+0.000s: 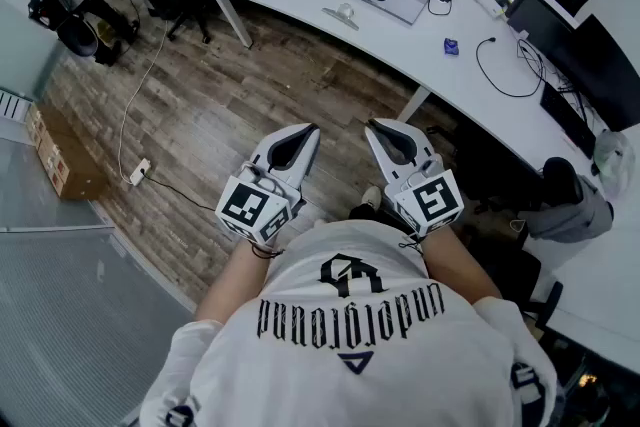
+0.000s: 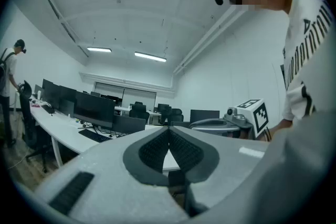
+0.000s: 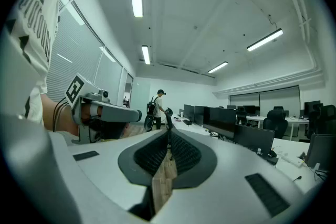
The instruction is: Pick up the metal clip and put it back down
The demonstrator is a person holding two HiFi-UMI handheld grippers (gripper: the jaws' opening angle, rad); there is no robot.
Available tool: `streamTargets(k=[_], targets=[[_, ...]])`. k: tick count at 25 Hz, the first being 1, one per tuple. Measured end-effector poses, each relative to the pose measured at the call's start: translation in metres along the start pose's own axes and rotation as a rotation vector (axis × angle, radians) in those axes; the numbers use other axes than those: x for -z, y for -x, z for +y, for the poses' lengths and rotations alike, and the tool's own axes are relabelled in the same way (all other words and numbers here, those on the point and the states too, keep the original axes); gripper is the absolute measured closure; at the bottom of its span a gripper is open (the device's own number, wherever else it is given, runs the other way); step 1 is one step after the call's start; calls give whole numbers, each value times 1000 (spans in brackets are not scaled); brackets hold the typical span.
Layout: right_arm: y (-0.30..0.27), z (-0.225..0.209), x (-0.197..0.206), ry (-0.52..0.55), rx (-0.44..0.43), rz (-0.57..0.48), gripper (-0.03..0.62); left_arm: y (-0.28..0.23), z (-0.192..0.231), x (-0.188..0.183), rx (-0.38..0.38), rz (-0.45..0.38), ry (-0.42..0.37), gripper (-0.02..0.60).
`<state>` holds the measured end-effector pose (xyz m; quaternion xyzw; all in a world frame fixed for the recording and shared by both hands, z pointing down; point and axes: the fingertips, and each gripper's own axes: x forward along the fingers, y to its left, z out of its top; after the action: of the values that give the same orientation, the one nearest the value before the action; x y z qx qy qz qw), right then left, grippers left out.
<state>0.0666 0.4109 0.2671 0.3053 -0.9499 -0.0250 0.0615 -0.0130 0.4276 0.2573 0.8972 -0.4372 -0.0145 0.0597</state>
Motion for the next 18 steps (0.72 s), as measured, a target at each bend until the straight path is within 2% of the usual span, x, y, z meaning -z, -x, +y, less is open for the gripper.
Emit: streamTargets(k=[9, 18], targets=[[-17, -46, 19, -36, -27, 20, 565, -42, 15, 11, 1, 18, 32, 566], [-15, -124, 28, -46, -32, 12, 566, -120, 29, 6, -4, 23, 21, 566]])
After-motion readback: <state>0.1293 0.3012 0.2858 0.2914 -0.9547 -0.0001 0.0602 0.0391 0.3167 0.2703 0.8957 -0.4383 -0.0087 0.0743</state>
